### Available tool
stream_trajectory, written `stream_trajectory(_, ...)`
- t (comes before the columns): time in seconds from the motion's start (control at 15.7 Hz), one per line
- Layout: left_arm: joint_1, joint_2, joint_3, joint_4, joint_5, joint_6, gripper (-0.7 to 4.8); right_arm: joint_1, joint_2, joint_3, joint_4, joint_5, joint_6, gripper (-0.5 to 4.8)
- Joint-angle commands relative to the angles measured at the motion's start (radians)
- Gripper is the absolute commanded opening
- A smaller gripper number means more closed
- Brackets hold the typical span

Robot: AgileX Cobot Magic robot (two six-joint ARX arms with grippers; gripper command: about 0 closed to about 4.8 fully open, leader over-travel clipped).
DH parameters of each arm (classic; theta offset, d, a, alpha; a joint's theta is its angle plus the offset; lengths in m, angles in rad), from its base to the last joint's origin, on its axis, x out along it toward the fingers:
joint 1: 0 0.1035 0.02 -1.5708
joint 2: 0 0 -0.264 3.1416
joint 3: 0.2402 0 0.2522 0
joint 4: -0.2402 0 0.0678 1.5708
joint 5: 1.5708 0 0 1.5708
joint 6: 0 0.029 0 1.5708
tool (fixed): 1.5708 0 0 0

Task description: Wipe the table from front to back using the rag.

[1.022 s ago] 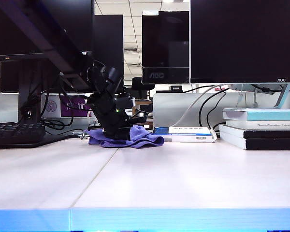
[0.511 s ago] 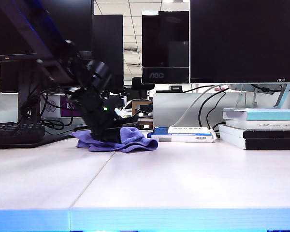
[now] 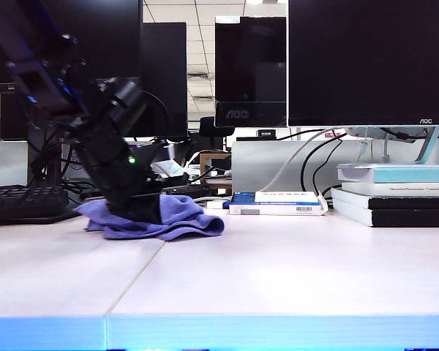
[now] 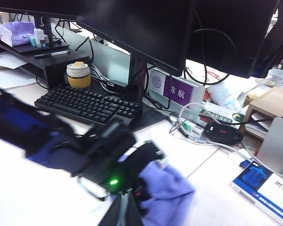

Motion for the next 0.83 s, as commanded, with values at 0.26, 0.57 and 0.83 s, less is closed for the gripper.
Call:
stream_trajectory(0.26, -0.094, -0.155, -0.238, 0.035, -0.026, -0.051, -0.05, 0.004, -0.003, 0.004, 0.013, -0.001, -0.004, -0.01)
stream_trajectory(0.57, -0.125, -0.283, -0.433, 0.085, -0.047, -0.122, -0.06, 0.004, -0.003, 0.004, 0.012, -0.004, -0.004, -0.01)
stream_trajectory(0.83, -0.125, -0.445, -0.581, 0.08, -0.052, -0.161, -0.05, 0.004, -0.003, 0.004, 0.012, -0.004, -0.004, -0.01)
